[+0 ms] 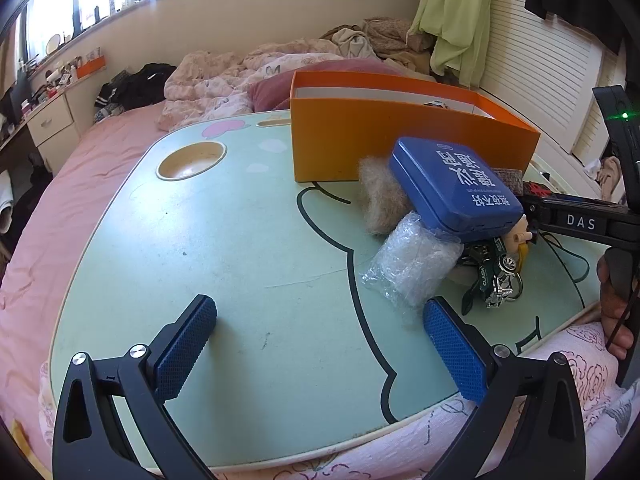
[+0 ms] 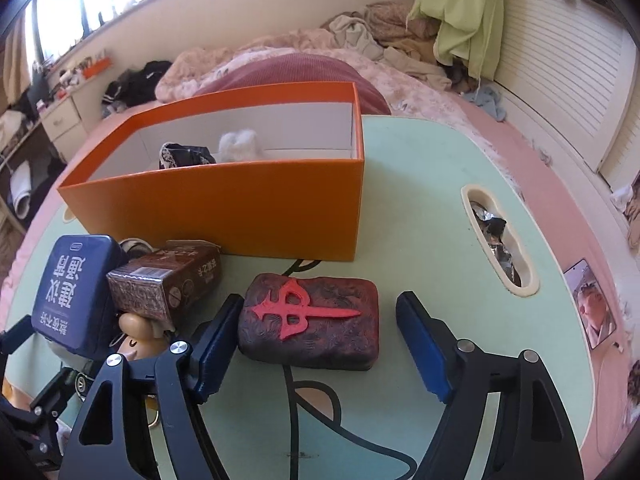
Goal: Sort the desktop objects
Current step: 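Grasp the dark red box with red symbol with the right gripper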
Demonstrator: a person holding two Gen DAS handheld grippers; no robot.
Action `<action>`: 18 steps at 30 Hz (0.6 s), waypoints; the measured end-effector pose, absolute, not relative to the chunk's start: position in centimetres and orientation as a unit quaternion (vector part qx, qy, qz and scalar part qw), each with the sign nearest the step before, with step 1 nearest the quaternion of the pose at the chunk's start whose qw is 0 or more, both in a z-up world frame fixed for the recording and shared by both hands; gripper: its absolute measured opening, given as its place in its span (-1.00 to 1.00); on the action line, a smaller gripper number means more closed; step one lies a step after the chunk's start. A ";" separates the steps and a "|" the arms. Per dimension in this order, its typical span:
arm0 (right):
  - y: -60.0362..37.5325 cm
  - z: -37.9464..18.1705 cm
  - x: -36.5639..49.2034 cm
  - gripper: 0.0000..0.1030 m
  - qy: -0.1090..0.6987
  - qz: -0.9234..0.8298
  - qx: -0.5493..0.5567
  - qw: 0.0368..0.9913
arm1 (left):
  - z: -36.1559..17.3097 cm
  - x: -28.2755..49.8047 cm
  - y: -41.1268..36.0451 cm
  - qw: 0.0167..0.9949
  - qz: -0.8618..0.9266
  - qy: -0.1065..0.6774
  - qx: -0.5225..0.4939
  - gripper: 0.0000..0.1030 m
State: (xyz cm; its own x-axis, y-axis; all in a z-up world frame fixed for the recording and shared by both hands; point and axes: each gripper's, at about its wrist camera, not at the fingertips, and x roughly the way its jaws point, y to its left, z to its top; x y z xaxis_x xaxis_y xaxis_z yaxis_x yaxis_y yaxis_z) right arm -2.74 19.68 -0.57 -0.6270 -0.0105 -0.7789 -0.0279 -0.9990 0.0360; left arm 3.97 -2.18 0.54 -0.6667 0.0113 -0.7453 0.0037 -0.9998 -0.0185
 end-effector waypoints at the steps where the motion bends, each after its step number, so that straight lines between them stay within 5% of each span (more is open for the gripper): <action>1: 19.8 -0.5 -2.6 0.51 0.026 0.903 -0.430 0.002 | 0.6 4.0 -2.1 0.003 0.913 -0.011 -0.407 0.99; 4: 20.2 -0.1 -1.7 0.19 0.043 0.907 -0.419 -0.011 | 0.9 4.3 -2.5 0.013 0.917 -0.028 -0.397 0.99; 11: 23.7 1.4 0.5 0.18 0.165 0.921 -0.346 -0.073 | 2.7 5.3 -2.7 0.037 0.935 -0.046 -0.348 0.99; 16: 22.9 2.8 1.7 0.18 0.156 0.935 -0.307 -0.086 | 3.4 3.5 -0.9 0.078 0.935 -0.018 -0.346 0.97; 18: 22.4 3.0 1.6 0.18 0.147 0.936 -0.309 -0.087 | 2.6 2.1 -0.7 0.094 0.922 -0.022 -0.374 0.56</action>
